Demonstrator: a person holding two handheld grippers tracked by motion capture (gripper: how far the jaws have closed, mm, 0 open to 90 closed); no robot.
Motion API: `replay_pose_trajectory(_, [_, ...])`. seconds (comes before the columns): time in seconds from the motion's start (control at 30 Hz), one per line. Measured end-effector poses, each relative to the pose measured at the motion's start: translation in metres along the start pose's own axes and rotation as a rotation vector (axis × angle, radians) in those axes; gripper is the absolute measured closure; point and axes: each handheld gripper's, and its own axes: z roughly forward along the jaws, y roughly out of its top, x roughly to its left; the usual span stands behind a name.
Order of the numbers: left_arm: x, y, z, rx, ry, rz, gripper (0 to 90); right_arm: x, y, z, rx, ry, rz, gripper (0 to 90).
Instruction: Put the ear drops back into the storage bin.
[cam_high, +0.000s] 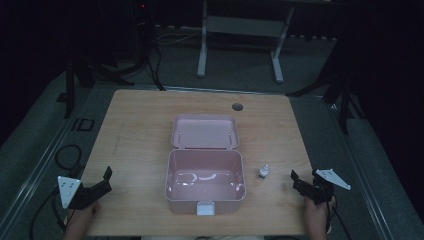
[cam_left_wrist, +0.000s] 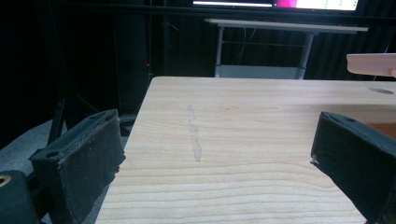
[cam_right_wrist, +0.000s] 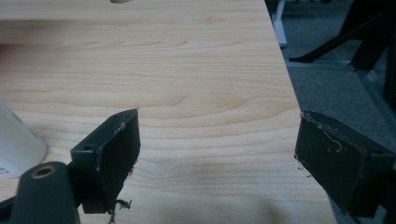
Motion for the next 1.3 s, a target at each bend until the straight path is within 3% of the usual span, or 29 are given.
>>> replay_pose_trajectory(0.17, [0.000, 0.000, 0.000, 0.001, 0.001, 0.001, 2.4, 0.002, 0.001, 0.002, 0.022, 0.004, -0.025, 13.6])
replay_pose_trajectory(0.33, [0.000, 0.000, 0.000, 0.000, 0.002, 0.002, 2.4, 0.004, 0.001, 0.004, 0.059, 0.050, -0.079, 12.7])
replay_pose_trajectory(0.47, [0.000, 0.000, 0.000, 0.001, 0.002, 0.001, 2.4, 0.005, 0.003, 0.008, 0.130, 0.064, -0.103, 12.7])
replay_pose_trajectory(0.63, [0.000, 0.000, 0.000, 0.000, 0.002, 0.001, 2.4, 0.009, 0.010, 0.013, 0.235, 0.129, -0.119, 10.6])
replay_pose_trajectory(0.83, [0.000, 0.000, 0.000, -0.002, 0.003, 0.001, 2.4, 0.011, 0.020, 0.013, 0.314, 0.136, -0.121, 10.5])
replay_pose_trajectory(1.03, [0.000, 0.000, 0.000, -0.002, 0.001, 0.001, 2.4, 0.013, 0.034, 0.010, 0.452, 0.147, -0.177, 9.8])
replay_pose_trajectory(1.13, [0.000, 0.000, 0.000, -0.002, 0.001, 0.001, 2.4, 0.014, 0.036, 0.009, 0.475, 0.147, -0.188, 9.8])
replay_pose_trajectory(1.17, [0.000, 0.000, 0.000, -0.003, 0.001, 0.002, 2.4, 0.015, 0.041, 0.006, 0.537, 0.150, -0.216, 9.8])
replay_pose_trajectory(1.27, [0.000, 0.000, 0.000, -0.004, 0.001, 0.003, 2.4, 0.014, 0.043, 0.006, 0.570, 0.158, -0.225, 9.8])
replay_pose_trajectory(1.3, [0.000, 0.000, 0.000, -0.004, 0.001, 0.002, 2.4, 0.013, 0.044, 0.005, 0.623, 0.172, -0.226, 9.8])
